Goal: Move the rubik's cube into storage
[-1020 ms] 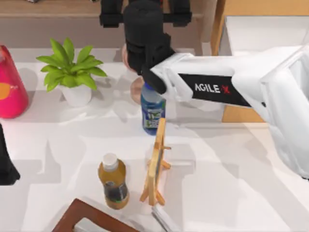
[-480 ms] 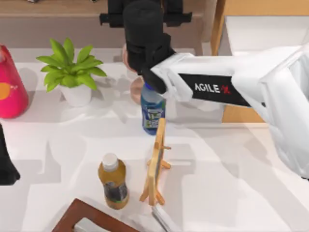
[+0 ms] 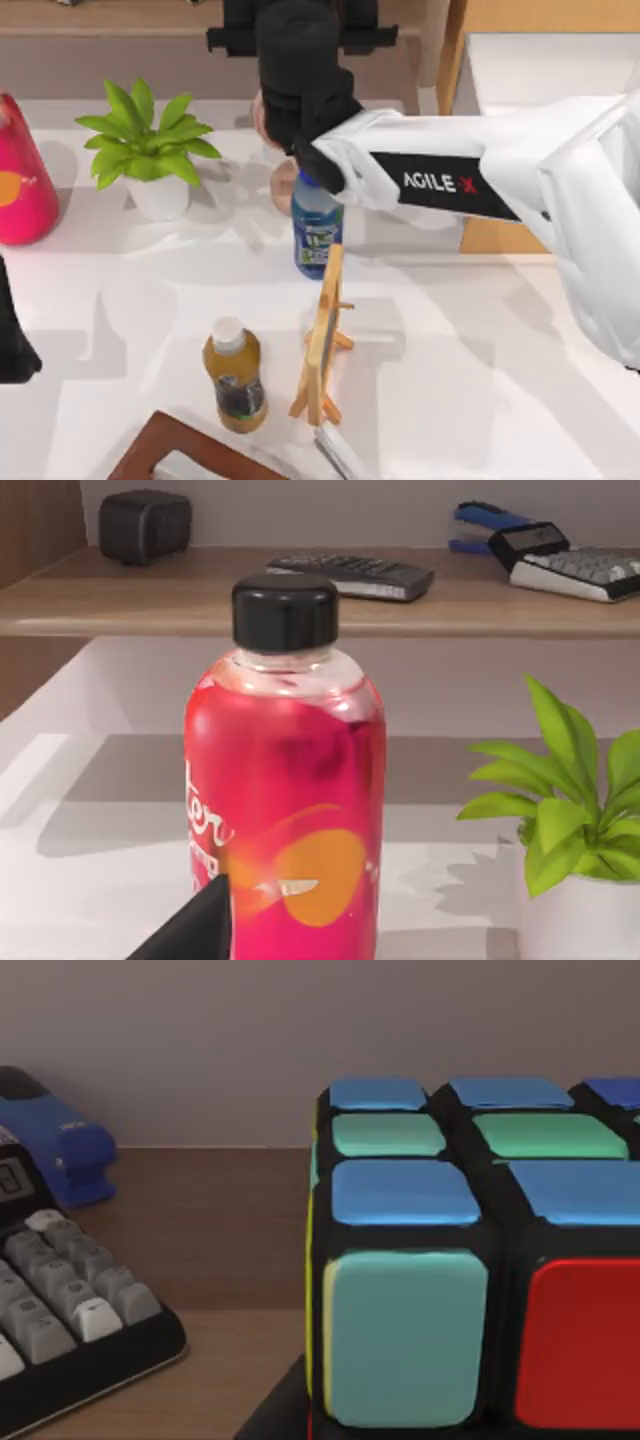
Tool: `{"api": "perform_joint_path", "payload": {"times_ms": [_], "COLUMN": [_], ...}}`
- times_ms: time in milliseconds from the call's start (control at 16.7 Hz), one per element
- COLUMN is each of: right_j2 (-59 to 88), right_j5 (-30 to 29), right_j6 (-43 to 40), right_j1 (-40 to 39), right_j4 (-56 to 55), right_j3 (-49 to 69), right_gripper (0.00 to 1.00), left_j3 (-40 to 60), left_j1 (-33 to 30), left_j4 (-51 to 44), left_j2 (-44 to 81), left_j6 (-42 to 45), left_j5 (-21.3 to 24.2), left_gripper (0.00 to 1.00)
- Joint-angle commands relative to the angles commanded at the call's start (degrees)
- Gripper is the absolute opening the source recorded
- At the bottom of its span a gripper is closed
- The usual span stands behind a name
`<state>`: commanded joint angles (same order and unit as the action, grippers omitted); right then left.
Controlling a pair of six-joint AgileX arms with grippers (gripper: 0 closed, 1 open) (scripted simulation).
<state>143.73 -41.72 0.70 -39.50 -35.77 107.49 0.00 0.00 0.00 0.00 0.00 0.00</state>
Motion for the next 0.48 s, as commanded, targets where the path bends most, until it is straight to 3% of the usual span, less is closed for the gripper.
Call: {"api": "perform_joint_path", "payload": {"times_ms": [480], "right_j2": [-1.9], "right_j5": [-0.4], "right_j6": [0.1], "right_j1": [-0.7], "right_j4": [0.1], "right_j3": [-1.7], "right_gripper": [0.00], "left_j3": [0.0], "left_j1": [0.0], "left_j4": [0.0], "left_j2": [0.0], "left_j6": [0.0], "left_j5": [0.0], "left_gripper": [1.00]}}
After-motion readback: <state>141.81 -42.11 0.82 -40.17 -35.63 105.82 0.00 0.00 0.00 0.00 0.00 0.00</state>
